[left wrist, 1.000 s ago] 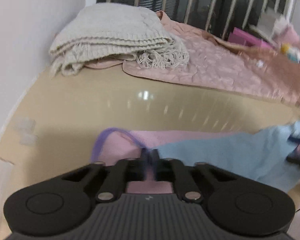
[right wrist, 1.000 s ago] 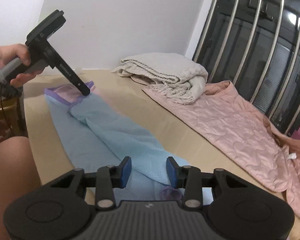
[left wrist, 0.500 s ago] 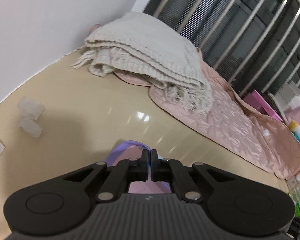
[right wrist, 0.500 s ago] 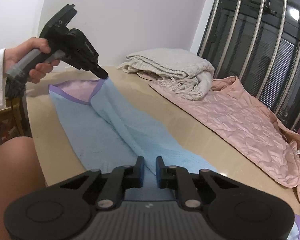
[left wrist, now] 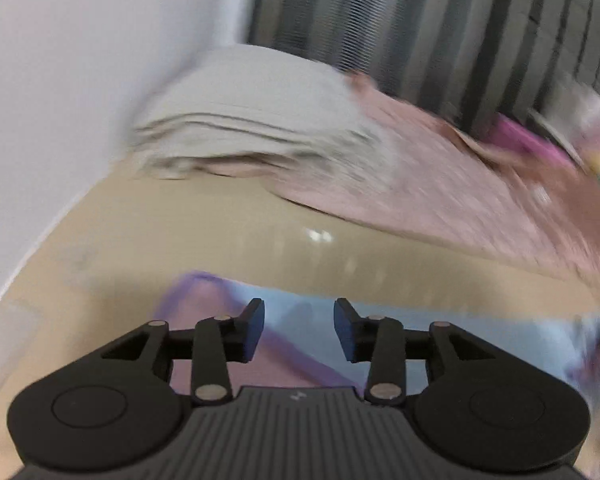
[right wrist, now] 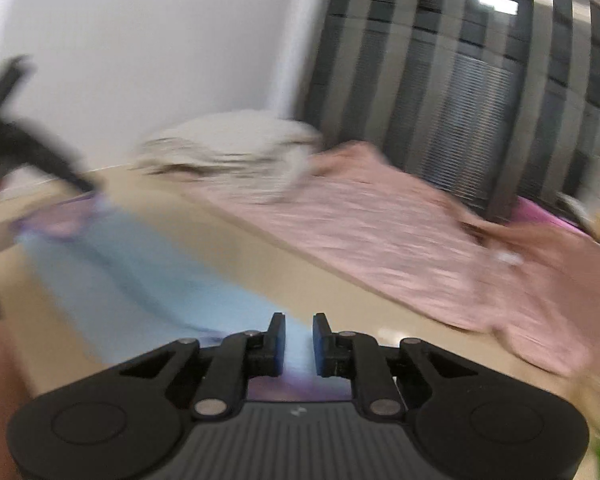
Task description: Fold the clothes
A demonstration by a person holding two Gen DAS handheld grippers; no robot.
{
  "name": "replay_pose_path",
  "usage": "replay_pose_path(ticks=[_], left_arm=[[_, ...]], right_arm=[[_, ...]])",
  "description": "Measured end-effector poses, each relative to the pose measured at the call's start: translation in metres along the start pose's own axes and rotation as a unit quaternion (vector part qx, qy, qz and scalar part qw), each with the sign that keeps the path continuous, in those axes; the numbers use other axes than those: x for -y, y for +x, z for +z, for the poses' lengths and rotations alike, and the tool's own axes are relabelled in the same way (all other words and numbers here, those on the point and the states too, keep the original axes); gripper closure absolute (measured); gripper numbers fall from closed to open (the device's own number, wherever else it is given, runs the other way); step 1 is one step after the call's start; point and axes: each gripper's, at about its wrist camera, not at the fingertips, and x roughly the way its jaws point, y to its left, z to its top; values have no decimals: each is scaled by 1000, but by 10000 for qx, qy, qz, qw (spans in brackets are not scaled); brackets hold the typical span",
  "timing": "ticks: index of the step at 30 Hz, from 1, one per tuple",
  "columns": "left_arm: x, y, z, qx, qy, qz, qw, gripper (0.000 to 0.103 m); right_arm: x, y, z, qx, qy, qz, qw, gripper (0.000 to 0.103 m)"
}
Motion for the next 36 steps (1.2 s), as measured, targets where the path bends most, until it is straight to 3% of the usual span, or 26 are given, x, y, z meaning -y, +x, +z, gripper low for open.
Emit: replay_pose_path(ticks=[3, 4, 6, 7, 12, 13, 16, 19, 21, 22, 27, 30, 31, 32, 33, 34, 36], left_arm=[[30, 11, -9, -198, 524, -35, 9984, 64], [35, 15, -12, -273, 605, -5, 9978, 64], [38, 18, -19, -277, 630, 94, 9976, 64], [39, 17, -21, -247, 664, 172, 9973, 64], [34, 12, -22, -268, 662, 347, 9968, 64], [34, 11, -22, -279, 661, 357, 9968, 64], [45, -1, -20, -84, 746, 59, 9972, 63], [68, -6, -26, 23, 1104, -144, 9938, 53], [81, -3, -30, -9, 1333, -137, 9910, 53], [84, 0, -33, -67, 1372, -121, 9904, 53], [82, 3, -39, -122, 1228, -108, 9923, 52], [81, -3, -38, -75, 1283, -86, 9917, 51], [81, -7, -37, 14, 1265, -127, 9919, 51], [81, -12, -37, 103, 1248, -179, 9920, 50], [81, -16, -37, 170, 1243, -216, 9919, 47], [84, -16, -36, 187, 1267, -221, 9915, 46], [88, -17, -35, 221, 1315, -232, 9908, 46]], right_arm=[[31, 3, -3, -145, 441, -701, 9965, 85], [33, 5, -7, -263, 489, -727, 9958, 82], [37, 9, -16, -508, 574, -757, 9942, 86], [39, 11, -20, -630, 616, -771, 9931, 101], [32, -2, -36, -621, 750, -903, 9911, 99], [29, -5, -39, -586, 772, -932, 9909, 98], [36, -22, -29, -231, 1145, -770, 9902, 78], [50, -19, -24, -248, 1424, -989, 9845, 76], [53, -18, -29, -251, 1558, -981, 9826, 80], [54, -18, -32, -252, 1624, -975, 9816, 102], [60, -17, -44, -258, 1954, -943, 9758, 99], [61, -29, -50, -69, 2088, -1048, 9723, 86], [59, -42, -52, 133, 2085, -1172, 9709, 69], [57, -55, -54, 335, 2080, -1296, 9689, 45], [58, -62, -59, 401, 2272, -1518, 9611, 36], [60, -69, -63, 459, 2474, -1744, 9520, 31], [60, -66, -73, 406, 2904, -1677, 9412, 31]])
